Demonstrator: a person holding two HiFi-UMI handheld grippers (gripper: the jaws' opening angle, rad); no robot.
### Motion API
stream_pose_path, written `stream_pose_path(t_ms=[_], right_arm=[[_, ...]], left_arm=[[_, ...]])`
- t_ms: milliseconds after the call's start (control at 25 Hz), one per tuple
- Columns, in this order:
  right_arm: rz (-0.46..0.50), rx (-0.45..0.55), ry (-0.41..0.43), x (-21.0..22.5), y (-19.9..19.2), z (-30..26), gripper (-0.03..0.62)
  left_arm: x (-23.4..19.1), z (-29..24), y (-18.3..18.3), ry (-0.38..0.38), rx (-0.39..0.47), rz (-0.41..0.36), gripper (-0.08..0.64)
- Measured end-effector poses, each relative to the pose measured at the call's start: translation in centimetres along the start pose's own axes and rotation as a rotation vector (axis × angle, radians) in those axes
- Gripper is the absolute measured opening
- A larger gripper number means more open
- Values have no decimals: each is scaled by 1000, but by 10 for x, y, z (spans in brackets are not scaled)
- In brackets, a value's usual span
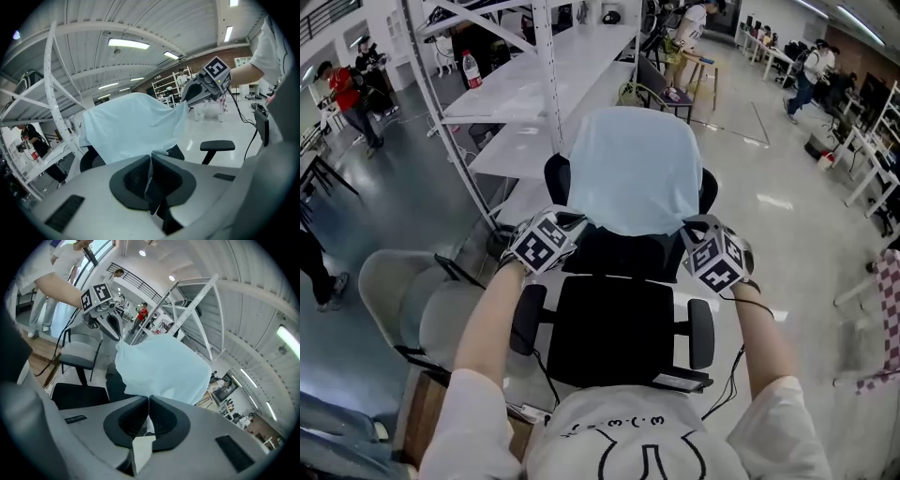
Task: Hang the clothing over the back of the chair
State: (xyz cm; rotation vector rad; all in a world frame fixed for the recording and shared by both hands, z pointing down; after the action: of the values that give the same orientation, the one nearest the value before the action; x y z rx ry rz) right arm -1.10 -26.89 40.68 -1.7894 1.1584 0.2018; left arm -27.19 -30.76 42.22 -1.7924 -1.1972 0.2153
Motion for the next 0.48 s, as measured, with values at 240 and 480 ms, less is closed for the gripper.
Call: stream_pose_path(t_ms=[240, 480], right_arm=[[-37, -55, -7, 6, -1, -37, 31], [-105, -89, -16, 13, -6, -69, 31]], left_arm=[[-18, -29, -12, -15, -42, 47, 29], [-40, -55, -20, -34, -53, 123, 32]])
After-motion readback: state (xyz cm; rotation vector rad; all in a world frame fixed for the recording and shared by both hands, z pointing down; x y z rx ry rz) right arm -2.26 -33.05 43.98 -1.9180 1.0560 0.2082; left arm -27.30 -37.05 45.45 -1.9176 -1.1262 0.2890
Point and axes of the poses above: the fingertips, and each gripper's own axes: z backward along the fingers, x to its right, y out of its top, the point moved 7 cm from there along z, backward along the fingers
